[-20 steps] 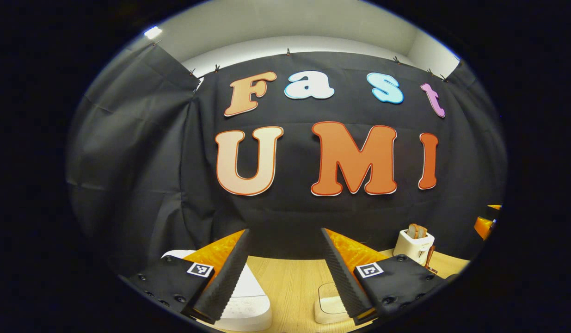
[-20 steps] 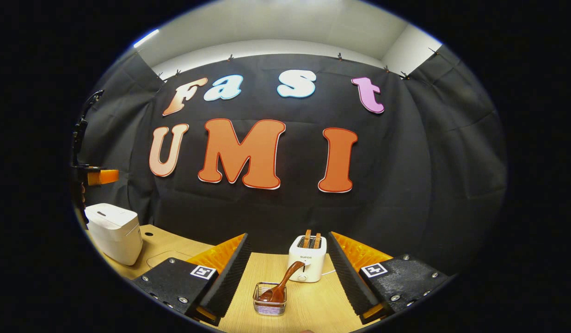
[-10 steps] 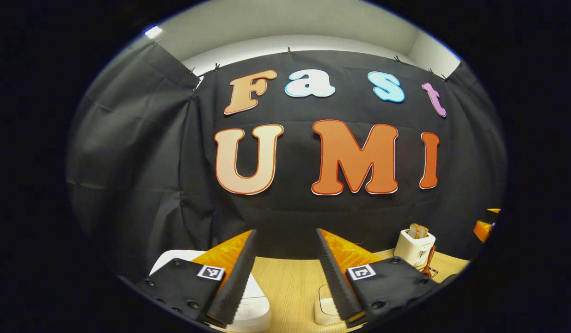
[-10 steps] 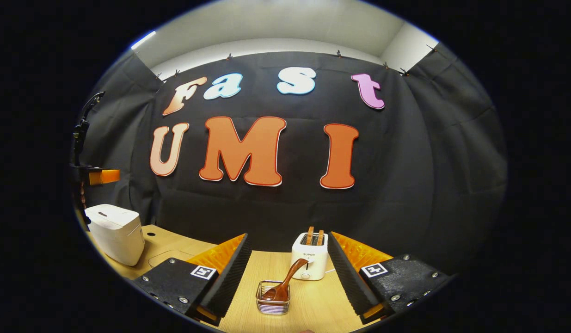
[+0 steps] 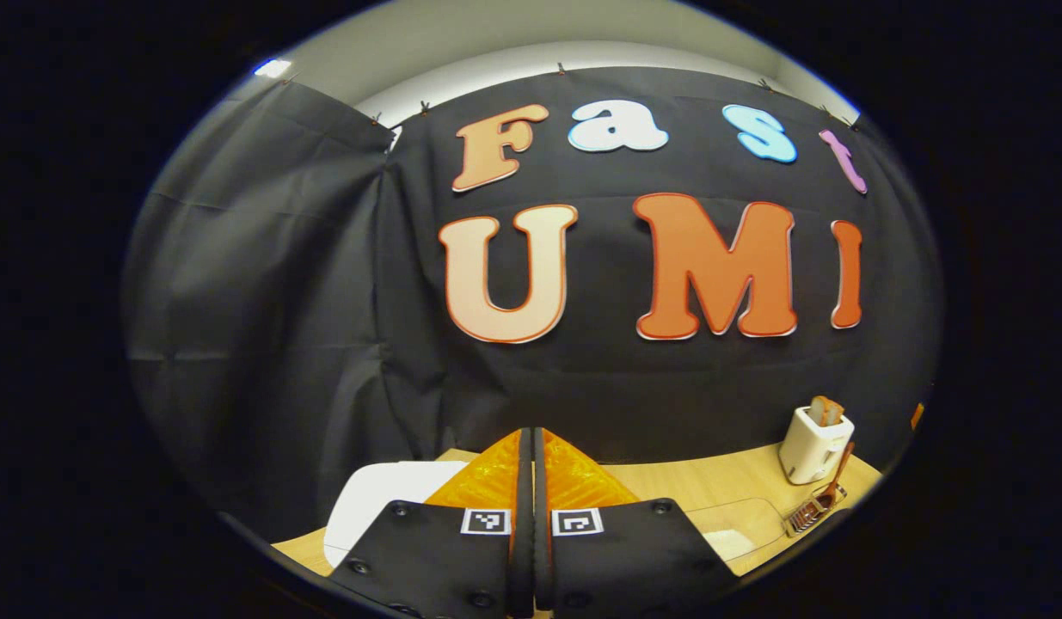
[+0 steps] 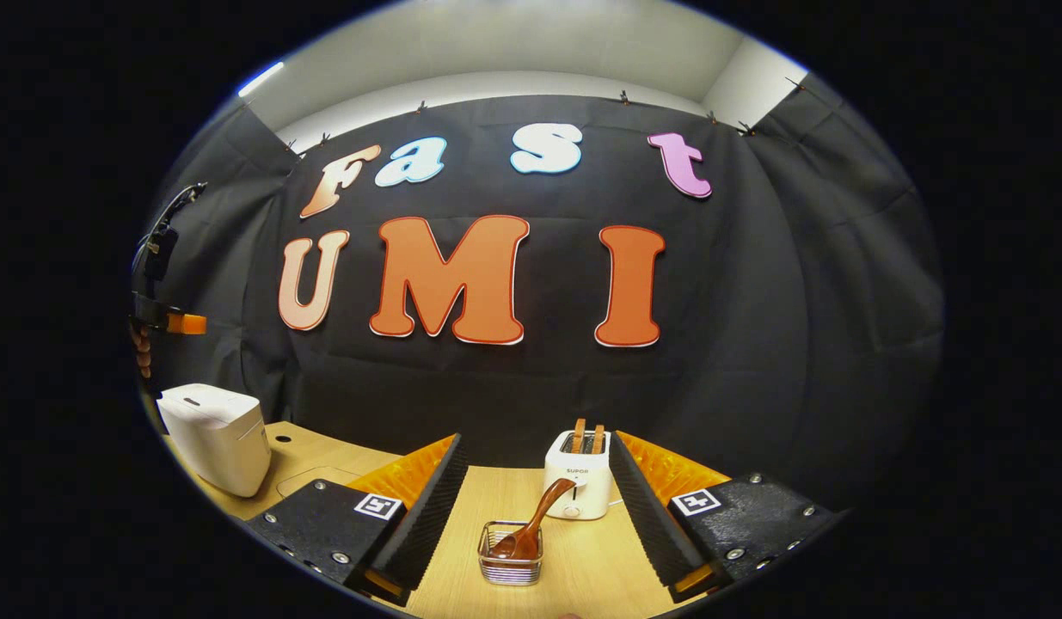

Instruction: Close the left gripper, press the button to open the rice cooker; take a wooden spoon from the chopstick holder with the right hand, scoop a spoonful of rice and pour it into the rice cooker, then put the wooden spoon back into the chopstick holder.

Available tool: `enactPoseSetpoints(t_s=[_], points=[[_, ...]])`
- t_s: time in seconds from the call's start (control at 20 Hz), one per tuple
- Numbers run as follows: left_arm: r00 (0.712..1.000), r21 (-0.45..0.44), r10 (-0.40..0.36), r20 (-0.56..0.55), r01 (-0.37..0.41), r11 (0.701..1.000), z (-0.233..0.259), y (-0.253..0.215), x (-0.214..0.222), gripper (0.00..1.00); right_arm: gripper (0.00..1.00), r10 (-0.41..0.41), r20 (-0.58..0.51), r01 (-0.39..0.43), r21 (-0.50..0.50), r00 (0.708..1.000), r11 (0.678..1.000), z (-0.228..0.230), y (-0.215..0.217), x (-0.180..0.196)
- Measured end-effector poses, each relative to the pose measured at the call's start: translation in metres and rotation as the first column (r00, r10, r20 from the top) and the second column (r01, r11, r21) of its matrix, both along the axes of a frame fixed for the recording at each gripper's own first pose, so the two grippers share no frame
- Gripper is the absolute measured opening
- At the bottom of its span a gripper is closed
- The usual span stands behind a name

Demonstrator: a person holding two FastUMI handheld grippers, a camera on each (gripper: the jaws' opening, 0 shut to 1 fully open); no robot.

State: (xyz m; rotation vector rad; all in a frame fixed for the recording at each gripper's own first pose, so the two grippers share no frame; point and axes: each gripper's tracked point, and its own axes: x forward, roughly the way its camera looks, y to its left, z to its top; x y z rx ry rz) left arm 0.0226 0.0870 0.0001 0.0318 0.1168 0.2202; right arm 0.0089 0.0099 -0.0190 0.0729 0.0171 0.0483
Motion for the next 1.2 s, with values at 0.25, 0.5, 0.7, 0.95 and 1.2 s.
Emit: enactPoseSetpoints(t_s=[0.25, 0.5, 0.7, 0.95, 1.2], points=[[0.994, 0.002, 0.062, -0.086, -0.062, 0.998, -0.008, 0.041, 0.004, 0.03, 0.98, -0.027, -0.064, 0.024, -0.053, 0.998, 0.998, -0.025, -0.006, -0.001], [0.966, -0.041, 0.068, -0.248, -0.080, 0.996, -0.053, 0.068, 0.003, 0.04, 0.98, -0.044, -0.082, 0.036, -0.096, 0.996, 0.995, -0.031, -0.008, 0.000], [0.940, -0.117, 0.041, -0.338, -0.085, 0.990, -0.091, 0.077, -0.003, 0.04, 0.98, -0.026, -0.104, 0.017, -0.087, 0.994, 0.996, -0.038, -0.006, 0.000], [0.907, -0.191, 0.009, -0.421, -0.098, 0.977, -0.131, 0.080, -0.015, 0.04, 0.98, -0.037, -0.116, 0.026, -0.091, 0.993, 0.996, -0.045, -0.009, 0.003], [0.901, -0.231, -0.005, -0.433, -0.106, 0.967, -0.149, 0.080, -0.024, 0.04, 0.98, -0.019, -0.162, 0.013, -0.039, 0.987, 0.999, -0.060, -0.009, 0.007]])
